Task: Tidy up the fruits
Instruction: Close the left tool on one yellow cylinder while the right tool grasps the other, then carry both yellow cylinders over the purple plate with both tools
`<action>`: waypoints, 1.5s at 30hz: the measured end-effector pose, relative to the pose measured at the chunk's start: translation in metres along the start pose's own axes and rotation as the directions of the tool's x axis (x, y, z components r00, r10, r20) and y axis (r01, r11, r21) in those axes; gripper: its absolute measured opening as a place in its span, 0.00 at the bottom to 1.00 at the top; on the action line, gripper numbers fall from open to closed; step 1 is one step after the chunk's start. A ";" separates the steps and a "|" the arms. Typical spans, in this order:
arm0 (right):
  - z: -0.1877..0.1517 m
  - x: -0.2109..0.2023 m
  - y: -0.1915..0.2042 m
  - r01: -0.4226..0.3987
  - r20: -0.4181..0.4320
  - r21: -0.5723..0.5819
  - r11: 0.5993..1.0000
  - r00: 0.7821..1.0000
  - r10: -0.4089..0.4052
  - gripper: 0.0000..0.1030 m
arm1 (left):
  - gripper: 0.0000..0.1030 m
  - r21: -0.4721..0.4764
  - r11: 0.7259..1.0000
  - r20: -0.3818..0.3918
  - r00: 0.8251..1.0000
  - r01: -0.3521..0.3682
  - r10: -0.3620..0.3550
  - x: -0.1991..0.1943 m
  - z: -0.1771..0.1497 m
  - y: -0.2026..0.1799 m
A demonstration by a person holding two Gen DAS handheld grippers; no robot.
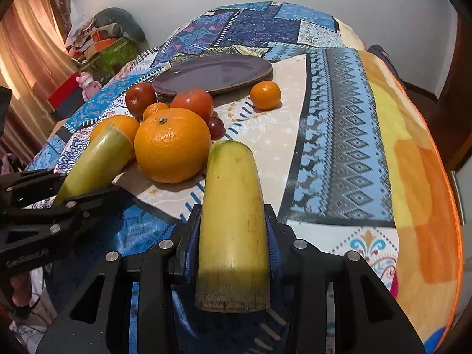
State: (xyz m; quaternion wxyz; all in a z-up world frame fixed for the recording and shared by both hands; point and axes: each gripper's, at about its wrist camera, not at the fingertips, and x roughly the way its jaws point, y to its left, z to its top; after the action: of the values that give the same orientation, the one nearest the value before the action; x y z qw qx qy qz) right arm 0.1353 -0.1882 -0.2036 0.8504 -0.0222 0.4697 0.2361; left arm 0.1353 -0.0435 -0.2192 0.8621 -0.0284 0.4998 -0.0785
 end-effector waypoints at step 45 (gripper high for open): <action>0.150 -0.021 0.018 0.003 0.289 -0.027 1.000 0.957 0.005 0.35 | 0.34 -0.050 0.997 0.298 0.951 -0.065 0.078 -0.044 0.158 0.072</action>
State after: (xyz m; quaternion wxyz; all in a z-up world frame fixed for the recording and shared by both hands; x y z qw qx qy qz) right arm 0.2363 -0.1417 -0.0992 0.9095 0.0014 0.3371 0.2434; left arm 0.2587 0.0294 -0.1121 0.9295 -0.0391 0.3653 -0.0321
